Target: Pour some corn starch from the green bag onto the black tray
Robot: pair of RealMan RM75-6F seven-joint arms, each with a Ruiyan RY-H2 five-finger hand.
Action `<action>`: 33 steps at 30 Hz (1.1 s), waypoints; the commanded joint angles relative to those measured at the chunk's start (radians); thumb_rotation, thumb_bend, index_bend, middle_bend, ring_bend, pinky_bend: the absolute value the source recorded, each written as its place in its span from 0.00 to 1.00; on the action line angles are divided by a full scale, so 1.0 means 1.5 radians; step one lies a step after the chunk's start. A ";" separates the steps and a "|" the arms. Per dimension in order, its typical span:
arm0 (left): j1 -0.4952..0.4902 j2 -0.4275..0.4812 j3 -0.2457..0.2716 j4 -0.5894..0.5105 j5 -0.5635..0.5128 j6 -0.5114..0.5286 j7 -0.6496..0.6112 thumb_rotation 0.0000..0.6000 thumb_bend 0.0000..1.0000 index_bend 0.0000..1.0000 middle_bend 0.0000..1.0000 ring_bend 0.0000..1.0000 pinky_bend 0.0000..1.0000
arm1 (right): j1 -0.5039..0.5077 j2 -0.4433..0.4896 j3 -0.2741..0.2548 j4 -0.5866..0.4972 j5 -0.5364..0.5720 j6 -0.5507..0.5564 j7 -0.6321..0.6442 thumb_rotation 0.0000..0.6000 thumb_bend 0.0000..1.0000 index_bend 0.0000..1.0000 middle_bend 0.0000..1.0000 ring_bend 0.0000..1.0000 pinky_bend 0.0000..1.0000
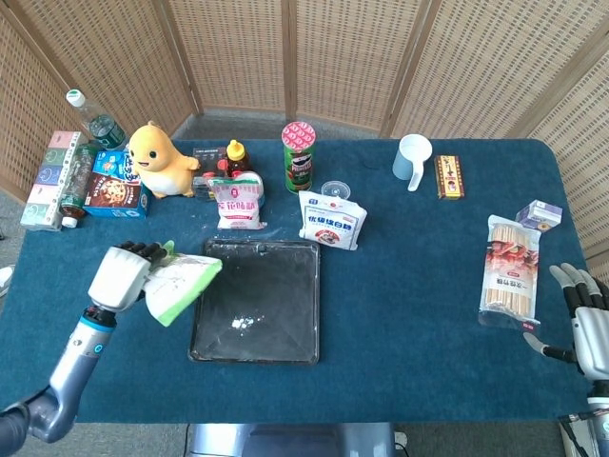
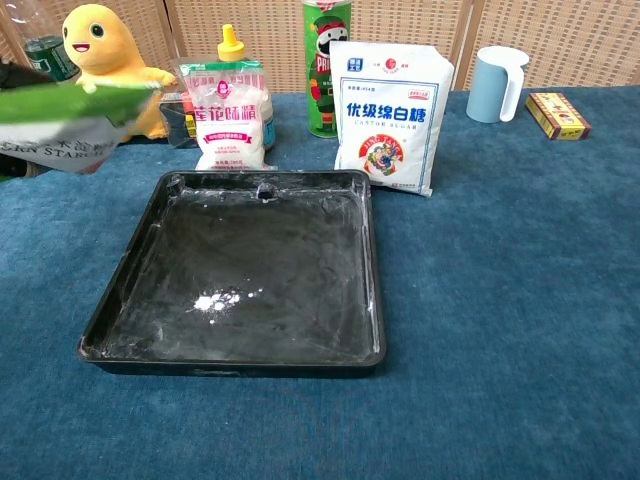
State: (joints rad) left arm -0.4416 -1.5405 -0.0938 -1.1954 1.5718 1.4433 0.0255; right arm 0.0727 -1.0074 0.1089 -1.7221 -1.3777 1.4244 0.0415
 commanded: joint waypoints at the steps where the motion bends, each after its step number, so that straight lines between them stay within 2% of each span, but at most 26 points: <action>1: 0.042 -0.075 -0.039 0.041 -0.102 -0.013 -0.139 1.00 0.58 0.84 0.70 0.65 0.65 | 0.000 -0.001 0.000 0.000 0.000 -0.001 -0.001 0.90 0.03 0.09 0.00 0.02 0.04; 5: 0.045 -0.108 -0.051 0.073 -0.132 -0.034 -0.175 1.00 0.57 0.84 0.70 0.65 0.64 | 0.002 -0.002 -0.001 -0.001 0.000 -0.002 -0.005 0.90 0.03 0.09 0.00 0.02 0.04; 12: 0.041 -0.132 -0.064 0.061 -0.164 -0.083 -0.222 1.00 0.50 0.84 0.65 0.60 0.61 | 0.003 -0.003 -0.002 0.000 0.002 -0.006 -0.006 0.90 0.03 0.09 0.00 0.02 0.04; 14: 0.041 -0.136 -0.068 0.057 -0.169 -0.087 -0.222 1.00 0.50 0.84 0.65 0.58 0.59 | 0.003 -0.004 -0.002 0.000 0.002 -0.007 -0.006 0.90 0.03 0.09 0.00 0.02 0.04; 16: 0.039 -0.139 -0.072 0.055 -0.173 -0.090 -0.216 1.00 0.48 0.81 0.61 0.52 0.52 | 0.004 -0.004 -0.002 0.001 0.003 -0.008 -0.007 0.90 0.03 0.09 0.00 0.02 0.04; 17: 0.039 -0.138 -0.071 0.053 -0.174 -0.095 -0.214 1.00 0.47 0.78 0.57 0.47 0.49 | 0.004 -0.004 -0.003 0.000 0.003 -0.009 -0.006 0.90 0.03 0.09 0.00 0.02 0.04; 18: 0.038 -0.133 -0.065 0.047 -0.176 -0.113 -0.216 1.00 0.44 0.72 0.49 0.37 0.42 | 0.005 -0.004 -0.003 0.000 0.003 -0.010 -0.005 0.90 0.03 0.09 0.00 0.02 0.04; 19: 0.037 -0.127 -0.061 0.042 -0.177 -0.125 -0.217 1.00 0.39 0.62 0.38 0.25 0.34 | 0.005 -0.004 -0.003 0.001 0.003 -0.011 -0.006 0.90 0.03 0.09 0.00 0.02 0.04; 21: 0.034 -0.109 -0.052 0.027 -0.185 -0.159 -0.206 1.00 0.28 0.43 0.19 0.07 0.21 | 0.005 -0.004 -0.003 0.001 0.003 -0.011 -0.007 0.90 0.03 0.09 0.00 0.02 0.04; 22: 0.032 -0.099 -0.049 0.017 -0.194 -0.177 -0.190 1.00 0.22 0.33 0.12 0.02 0.16 | 0.005 -0.005 -0.003 0.001 0.003 -0.011 -0.007 0.91 0.03 0.09 0.00 0.02 0.04; 25: 0.035 -0.095 -0.049 0.006 -0.202 -0.177 -0.163 1.00 0.11 0.18 0.03 0.00 0.13 | 0.005 -0.005 -0.004 0.001 0.001 -0.011 -0.008 0.90 0.03 0.09 0.00 0.02 0.04; 30: 0.051 -0.094 -0.047 0.004 -0.180 -0.137 -0.183 1.00 0.01 0.05 0.00 0.00 0.13 | 0.006 -0.003 -0.007 -0.002 0.006 -0.019 -0.011 0.91 0.03 0.09 0.00 0.02 0.04; 33: 0.064 -0.093 -0.045 0.009 -0.162 -0.109 -0.223 1.00 0.00 0.02 0.00 0.00 0.13 | 0.009 -0.001 -0.008 -0.005 0.009 -0.026 -0.012 0.91 0.03 0.09 0.00 0.02 0.04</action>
State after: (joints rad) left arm -0.3637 -1.6840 -0.1650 -1.1844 1.3068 1.2533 -0.2653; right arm 0.0855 -1.0100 0.0975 -1.7289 -1.3655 1.3854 0.0244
